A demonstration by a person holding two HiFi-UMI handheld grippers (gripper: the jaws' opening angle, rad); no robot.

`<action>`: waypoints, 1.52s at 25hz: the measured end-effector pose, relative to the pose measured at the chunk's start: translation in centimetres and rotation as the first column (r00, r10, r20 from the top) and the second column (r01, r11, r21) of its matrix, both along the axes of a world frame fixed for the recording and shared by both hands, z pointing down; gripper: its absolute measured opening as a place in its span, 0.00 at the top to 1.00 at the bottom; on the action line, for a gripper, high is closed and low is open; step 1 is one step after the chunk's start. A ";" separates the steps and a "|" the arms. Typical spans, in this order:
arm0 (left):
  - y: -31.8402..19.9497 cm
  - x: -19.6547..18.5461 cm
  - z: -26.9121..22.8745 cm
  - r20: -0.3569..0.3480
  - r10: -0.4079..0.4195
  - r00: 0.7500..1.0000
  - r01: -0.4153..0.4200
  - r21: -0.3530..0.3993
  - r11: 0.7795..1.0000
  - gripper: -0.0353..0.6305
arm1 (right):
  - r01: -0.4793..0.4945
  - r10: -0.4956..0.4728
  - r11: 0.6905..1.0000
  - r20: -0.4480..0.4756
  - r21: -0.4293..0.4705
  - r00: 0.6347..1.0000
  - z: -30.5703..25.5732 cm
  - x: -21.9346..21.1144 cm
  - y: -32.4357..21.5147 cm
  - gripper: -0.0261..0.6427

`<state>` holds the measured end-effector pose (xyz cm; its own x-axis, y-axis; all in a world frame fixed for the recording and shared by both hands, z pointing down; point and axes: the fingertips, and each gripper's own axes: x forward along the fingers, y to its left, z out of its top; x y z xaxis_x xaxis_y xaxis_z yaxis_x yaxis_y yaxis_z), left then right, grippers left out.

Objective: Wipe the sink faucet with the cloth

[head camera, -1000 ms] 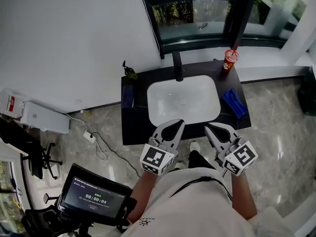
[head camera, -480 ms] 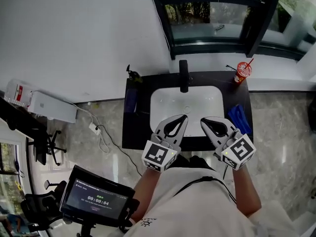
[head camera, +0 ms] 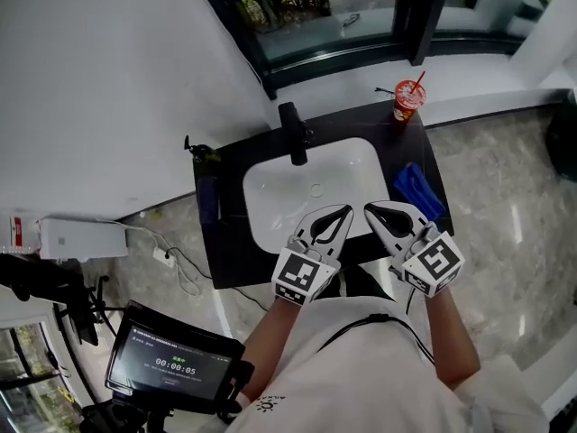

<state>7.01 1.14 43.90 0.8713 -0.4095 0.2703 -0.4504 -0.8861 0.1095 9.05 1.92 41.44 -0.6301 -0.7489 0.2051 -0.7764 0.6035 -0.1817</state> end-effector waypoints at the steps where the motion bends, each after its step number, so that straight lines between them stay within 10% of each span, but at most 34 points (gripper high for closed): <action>1: 0.4 1.1 0.3 -0.002 0.038 0.999 -0.038 -0.008 0.999 0.96 | -0.048 0.048 0.999 -0.017 -0.010 0.999 0.6 1.4 0.2 0.95; 10: 4.1 9.4 1.9 -0.041 0.292 0.956 -0.294 -0.072 0.953 0.96 | -0.304 0.227 0.945 -0.433 -0.118 0.872 9.5 12.4 3.5 0.94; 19: 4.6 11.0 4.0 -0.020 0.347 0.938 -0.347 -0.124 0.930 0.96 | -0.362 0.109 0.909 -0.720 -0.207 0.685 18.9 16.7 2.1 0.49; 38: 0.3 9.7 5.0 0.015 0.282 0.959 -0.277 -0.137 0.951 0.96 | -0.407 0.050 0.869 -0.768 -0.281 0.639 25.1 18.1 0.2 0.48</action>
